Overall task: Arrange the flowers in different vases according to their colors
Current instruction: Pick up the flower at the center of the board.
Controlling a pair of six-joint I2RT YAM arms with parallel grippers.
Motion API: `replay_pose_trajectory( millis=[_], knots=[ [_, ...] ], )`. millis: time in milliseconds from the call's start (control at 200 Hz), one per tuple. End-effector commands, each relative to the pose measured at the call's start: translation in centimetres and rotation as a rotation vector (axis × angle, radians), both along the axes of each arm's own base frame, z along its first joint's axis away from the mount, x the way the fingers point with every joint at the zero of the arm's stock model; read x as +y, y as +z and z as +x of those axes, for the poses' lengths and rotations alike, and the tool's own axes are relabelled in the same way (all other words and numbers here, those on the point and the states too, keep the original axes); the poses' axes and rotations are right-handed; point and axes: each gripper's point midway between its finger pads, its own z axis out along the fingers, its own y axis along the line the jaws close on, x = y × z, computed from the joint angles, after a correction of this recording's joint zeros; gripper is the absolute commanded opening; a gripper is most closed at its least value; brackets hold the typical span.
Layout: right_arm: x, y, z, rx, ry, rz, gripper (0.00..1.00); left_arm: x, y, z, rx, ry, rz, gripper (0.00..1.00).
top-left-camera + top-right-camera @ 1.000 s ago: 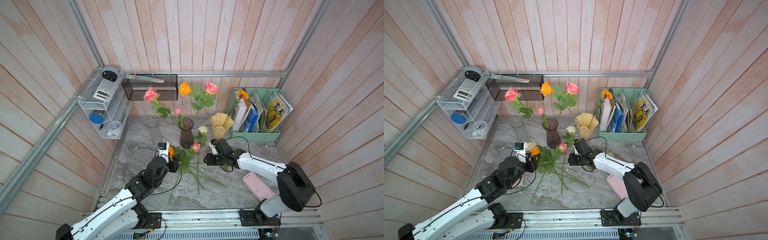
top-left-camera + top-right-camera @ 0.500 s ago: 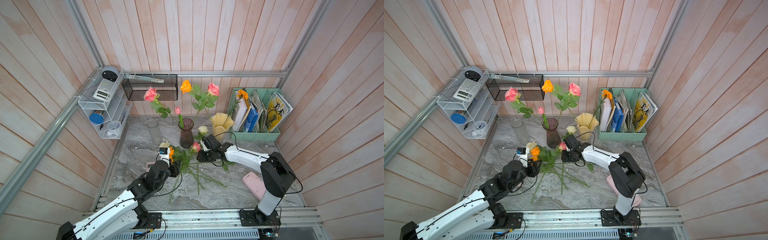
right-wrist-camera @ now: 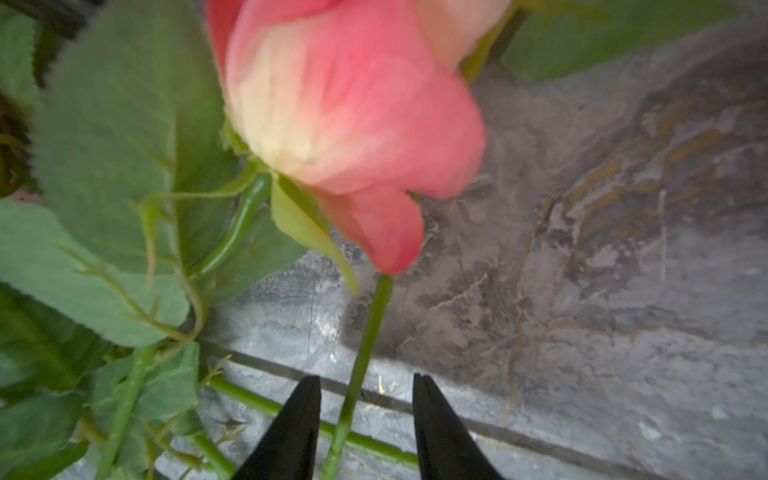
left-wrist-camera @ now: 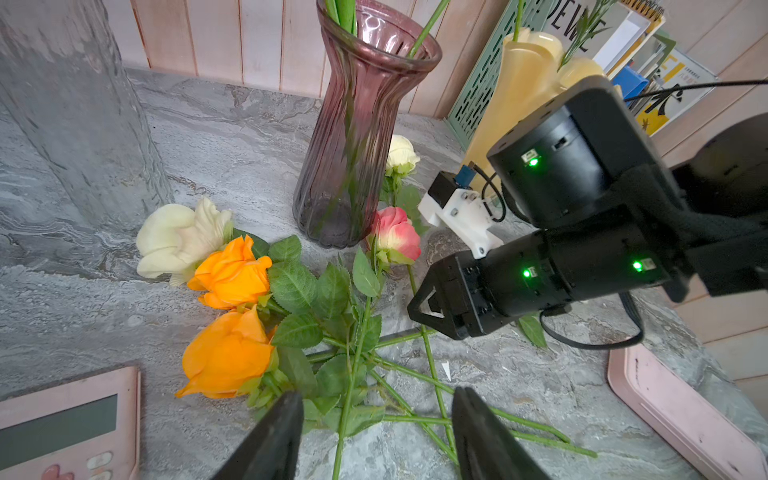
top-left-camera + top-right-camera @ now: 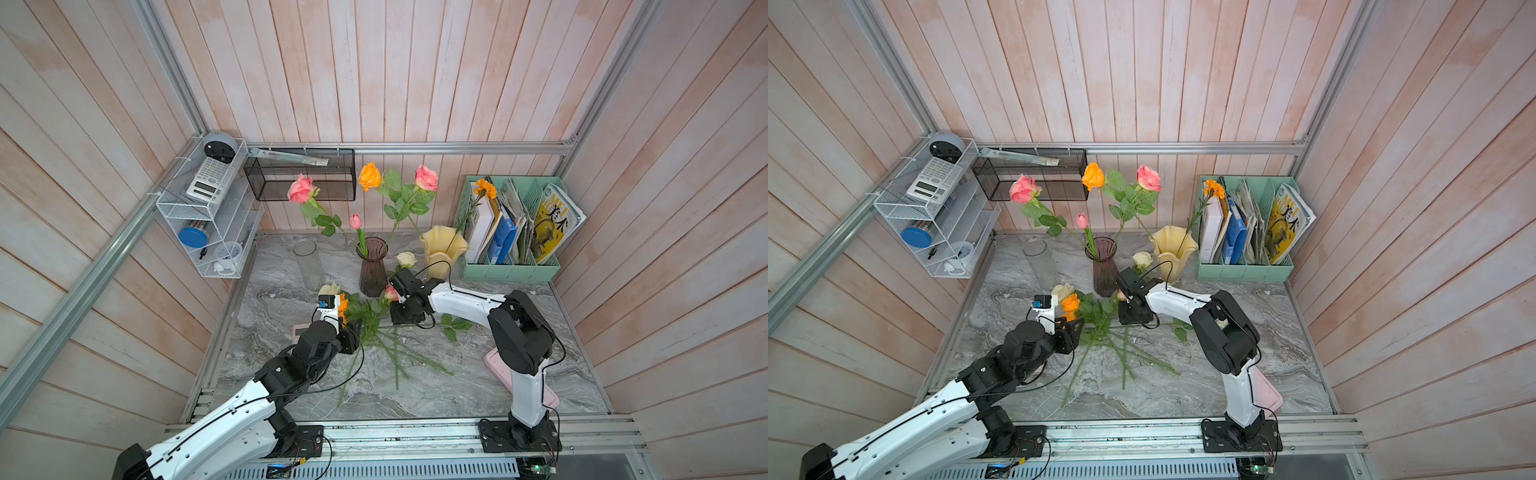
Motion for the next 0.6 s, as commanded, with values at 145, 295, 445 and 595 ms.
replay_pose_trajectory(
  millis=[145,295,445,595],
  knots=[
    [-0.6,-1.8,0.0,0.032,0.017,-0.104,0.36,0.0,-0.5,-0.1,-0.013,-0.012,0.015,0.62],
    [-0.9,-2.3,0.0,0.032,0.013,-0.120,0.19,-0.1,-0.7,-0.1,-0.015,-0.016,0.017,0.62],
    [-0.6,-1.4,0.7,0.000,0.013,-0.109,0.07,-0.3,-1.0,0.0,-0.008,-0.023,0.022,0.62],
    [-0.4,0.3,1.8,-0.050,0.002,-0.093,0.00,-0.5,-1.0,0.1,-0.008,-0.028,0.025,0.62]
  ],
)
